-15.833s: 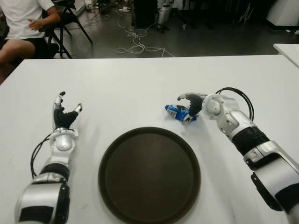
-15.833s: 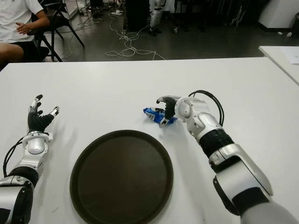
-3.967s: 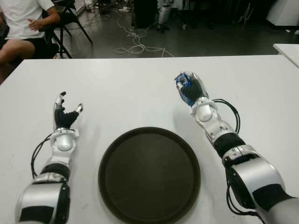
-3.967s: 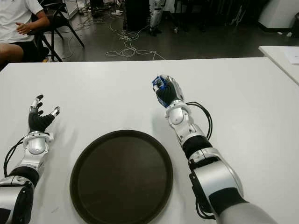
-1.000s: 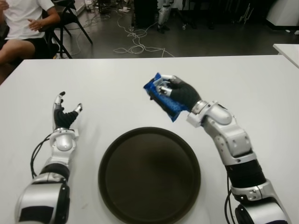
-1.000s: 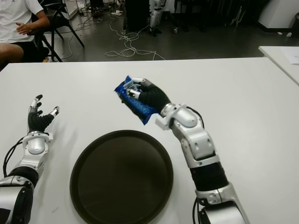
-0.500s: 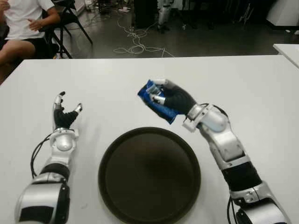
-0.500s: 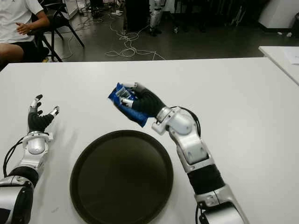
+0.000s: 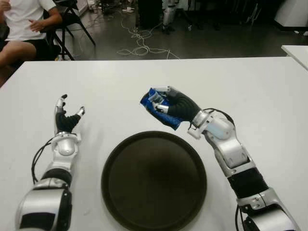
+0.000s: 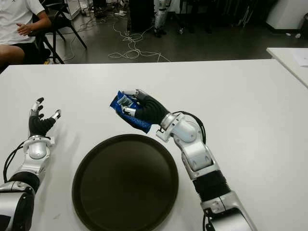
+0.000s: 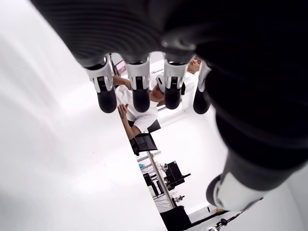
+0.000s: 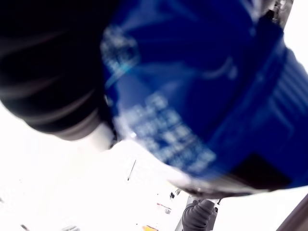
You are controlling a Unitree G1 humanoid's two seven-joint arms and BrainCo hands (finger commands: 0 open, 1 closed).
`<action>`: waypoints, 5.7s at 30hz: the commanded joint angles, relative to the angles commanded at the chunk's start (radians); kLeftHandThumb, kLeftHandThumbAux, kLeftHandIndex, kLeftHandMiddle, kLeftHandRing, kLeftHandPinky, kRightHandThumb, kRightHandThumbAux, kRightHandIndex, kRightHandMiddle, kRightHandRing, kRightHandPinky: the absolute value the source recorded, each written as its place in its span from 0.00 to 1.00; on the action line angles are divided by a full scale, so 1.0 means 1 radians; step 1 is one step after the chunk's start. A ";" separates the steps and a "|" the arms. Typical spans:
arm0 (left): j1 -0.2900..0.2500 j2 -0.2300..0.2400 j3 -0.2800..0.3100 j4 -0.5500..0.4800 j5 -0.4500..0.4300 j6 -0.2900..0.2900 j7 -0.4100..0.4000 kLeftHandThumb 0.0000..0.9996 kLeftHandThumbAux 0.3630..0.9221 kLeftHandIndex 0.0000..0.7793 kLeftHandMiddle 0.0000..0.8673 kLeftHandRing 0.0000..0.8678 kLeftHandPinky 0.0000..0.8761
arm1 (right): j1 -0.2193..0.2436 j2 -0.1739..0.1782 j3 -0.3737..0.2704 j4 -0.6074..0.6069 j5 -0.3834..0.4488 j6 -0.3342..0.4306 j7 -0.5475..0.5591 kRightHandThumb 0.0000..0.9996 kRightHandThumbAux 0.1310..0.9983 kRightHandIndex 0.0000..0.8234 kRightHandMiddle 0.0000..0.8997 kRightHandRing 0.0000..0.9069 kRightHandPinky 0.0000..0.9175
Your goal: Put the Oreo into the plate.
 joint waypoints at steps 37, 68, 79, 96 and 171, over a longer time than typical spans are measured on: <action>-0.001 -0.001 0.002 0.006 -0.004 0.007 0.002 0.00 0.65 0.07 0.08 0.06 0.04 | -0.036 -0.047 0.007 0.064 0.088 -0.116 0.257 0.28 0.67 0.43 0.54 0.54 0.45; -0.002 0.002 -0.008 0.011 0.012 0.015 0.022 0.00 0.65 0.07 0.09 0.06 0.04 | -0.139 -0.045 0.013 0.333 0.075 -0.249 0.436 0.00 0.20 0.00 0.00 0.00 0.00; 0.000 0.000 0.002 0.008 -0.001 -0.002 -0.003 0.00 0.71 0.06 0.08 0.05 0.03 | -0.145 -0.038 0.009 0.356 0.083 -0.251 0.451 0.00 0.25 0.00 0.02 0.00 0.00; 0.000 -0.005 0.006 0.004 -0.002 -0.012 0.002 0.00 0.69 0.07 0.09 0.06 0.04 | -0.151 -0.039 0.008 0.367 0.062 -0.238 0.430 0.00 0.27 0.00 0.04 0.00 0.00; 0.015 -0.013 0.027 -0.006 -0.036 -0.026 -0.038 0.00 0.74 0.06 0.08 0.05 0.04 | -0.382 -0.122 -0.354 1.152 -0.124 -0.162 -0.750 0.00 0.58 0.18 0.09 0.08 0.03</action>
